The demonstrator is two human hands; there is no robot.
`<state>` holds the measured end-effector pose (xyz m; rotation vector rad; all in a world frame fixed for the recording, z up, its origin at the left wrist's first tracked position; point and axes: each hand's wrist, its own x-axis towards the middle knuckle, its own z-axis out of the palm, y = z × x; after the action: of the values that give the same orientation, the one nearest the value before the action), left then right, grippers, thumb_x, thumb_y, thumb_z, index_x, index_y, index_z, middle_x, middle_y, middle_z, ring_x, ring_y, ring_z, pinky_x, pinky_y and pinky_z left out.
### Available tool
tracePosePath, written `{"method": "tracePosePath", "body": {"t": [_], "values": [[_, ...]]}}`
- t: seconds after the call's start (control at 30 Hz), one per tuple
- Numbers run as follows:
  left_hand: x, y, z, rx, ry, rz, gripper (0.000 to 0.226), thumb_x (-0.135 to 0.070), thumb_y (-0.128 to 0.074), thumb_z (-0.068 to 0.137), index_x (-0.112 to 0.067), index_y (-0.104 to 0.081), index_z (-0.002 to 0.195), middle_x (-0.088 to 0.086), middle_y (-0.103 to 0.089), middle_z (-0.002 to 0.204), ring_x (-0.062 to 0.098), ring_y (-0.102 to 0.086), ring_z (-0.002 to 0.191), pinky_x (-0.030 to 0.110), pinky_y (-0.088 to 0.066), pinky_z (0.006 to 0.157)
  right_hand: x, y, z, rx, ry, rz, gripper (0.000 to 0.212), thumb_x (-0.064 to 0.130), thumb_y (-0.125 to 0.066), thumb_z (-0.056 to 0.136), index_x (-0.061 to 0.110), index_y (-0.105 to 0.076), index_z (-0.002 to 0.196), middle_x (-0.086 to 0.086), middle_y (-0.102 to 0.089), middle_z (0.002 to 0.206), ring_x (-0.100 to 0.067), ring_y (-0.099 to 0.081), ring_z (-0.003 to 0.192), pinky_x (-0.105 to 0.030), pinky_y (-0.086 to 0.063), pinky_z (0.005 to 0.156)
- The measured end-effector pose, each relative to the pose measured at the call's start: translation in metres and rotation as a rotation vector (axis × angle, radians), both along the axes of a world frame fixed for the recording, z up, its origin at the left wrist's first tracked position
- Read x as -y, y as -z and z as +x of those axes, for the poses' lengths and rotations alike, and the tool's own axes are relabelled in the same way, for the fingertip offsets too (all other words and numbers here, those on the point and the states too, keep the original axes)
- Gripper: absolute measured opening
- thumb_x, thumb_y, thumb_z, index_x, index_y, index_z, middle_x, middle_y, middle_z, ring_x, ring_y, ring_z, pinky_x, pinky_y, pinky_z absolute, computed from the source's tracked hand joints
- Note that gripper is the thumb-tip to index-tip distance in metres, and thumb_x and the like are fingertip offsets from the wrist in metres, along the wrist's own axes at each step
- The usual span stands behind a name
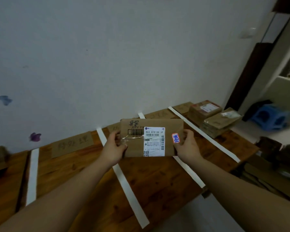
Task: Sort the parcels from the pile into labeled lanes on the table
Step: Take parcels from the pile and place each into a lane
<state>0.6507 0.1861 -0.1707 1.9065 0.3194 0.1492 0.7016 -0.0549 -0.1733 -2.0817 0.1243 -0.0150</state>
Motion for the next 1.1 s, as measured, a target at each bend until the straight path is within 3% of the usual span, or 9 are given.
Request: {"method": "tracePosePath", "body": {"t": [0.17,0.27,0.4,0.6,0.8,0.97,1.1], "values": [[0.042,-0.003,0.038,0.001,0.063,0.017,0.052,-0.008,-0.056,0.092,-0.015,-0.034,0.139,-0.007,-0.046,0.110,0.012,-0.050,0.099,0.034,-0.049,0.089,0.046,0.001,0.023,-0.001,0.055,0.028,0.062,0.018,-0.068,0.087,0.019,-0.033,0.138,0.008,-0.054,0.102,-0.014,-0.057,0.098,-0.032,-0.052,0.077],[0.071,-0.001,0.063,-0.010,0.066,0.004,0.047,-0.011,-0.055,0.093,-0.015,-0.037,0.136,-0.007,-0.048,0.109,0.014,-0.052,0.098,0.039,-0.050,0.090,0.078,0.003,0.047,-0.002,0.063,0.032,0.061,0.020,-0.068,0.087,0.020,-0.034,0.137,-0.001,-0.059,0.116,-0.014,-0.056,0.096,-0.033,-0.051,0.080],[0.124,0.011,0.093,-0.048,0.004,-0.022,0.044,-0.012,-0.054,0.093,-0.017,-0.039,0.134,-0.001,-0.051,0.117,0.020,-0.055,0.103,0.043,-0.051,0.090,0.127,0.012,0.080,-0.004,0.025,0.031,0.059,0.024,-0.065,0.090,0.019,-0.033,0.139,-0.002,-0.056,0.118,-0.012,-0.052,0.092,-0.027,-0.047,0.072],[0.197,0.034,0.129,-0.160,-0.057,-0.067,0.041,-0.014,-0.051,0.095,-0.018,-0.039,0.134,0.001,-0.051,0.115,0.019,-0.053,0.101,0.040,-0.054,0.084,0.193,0.026,0.130,-0.042,-0.019,-0.065,0.050,0.023,-0.055,0.096,0.016,-0.035,0.141,-0.010,-0.052,0.130,-0.014,-0.049,0.100,-0.032,-0.045,0.085],[0.212,0.048,0.152,-0.254,-0.118,-0.093,0.043,-0.017,-0.053,0.094,-0.018,-0.037,0.134,0.009,-0.052,0.125,0.026,-0.055,0.108,0.039,-0.053,0.083,0.204,0.037,0.166,-0.073,-0.161,-0.270,0.062,0.019,-0.058,0.094,0.010,-0.027,0.147,-0.013,-0.038,0.147,-0.026,-0.041,0.132,-0.035,-0.037,0.105],[0.197,0.056,0.186,-0.267,-0.163,-0.109,0.042,-0.016,-0.051,0.095,-0.017,-0.037,0.135,0.011,-0.053,0.124,0.027,-0.056,0.106,0.038,-0.054,0.077,0.185,0.047,0.202,-0.071,-0.238,-0.293,0.081,0.018,-0.063,0.090,0.016,-0.013,0.153,-0.010,-0.027,0.155,-0.027,-0.029,0.141,-0.043,-0.032,0.111],[0.183,0.062,0.216,-0.248,-0.185,-0.125,0.046,-0.012,-0.053,0.093,-0.016,-0.038,0.137,0.010,-0.053,0.126,0.023,-0.056,0.103,0.029,-0.052,0.068,0.170,0.050,0.240,-0.089,-0.296,-0.364,0.089,0.014,-0.067,0.086,0.017,-0.010,0.153,-0.011,-0.030,0.152,-0.028,-0.033,0.139,-0.043,-0.036,0.108]]}}
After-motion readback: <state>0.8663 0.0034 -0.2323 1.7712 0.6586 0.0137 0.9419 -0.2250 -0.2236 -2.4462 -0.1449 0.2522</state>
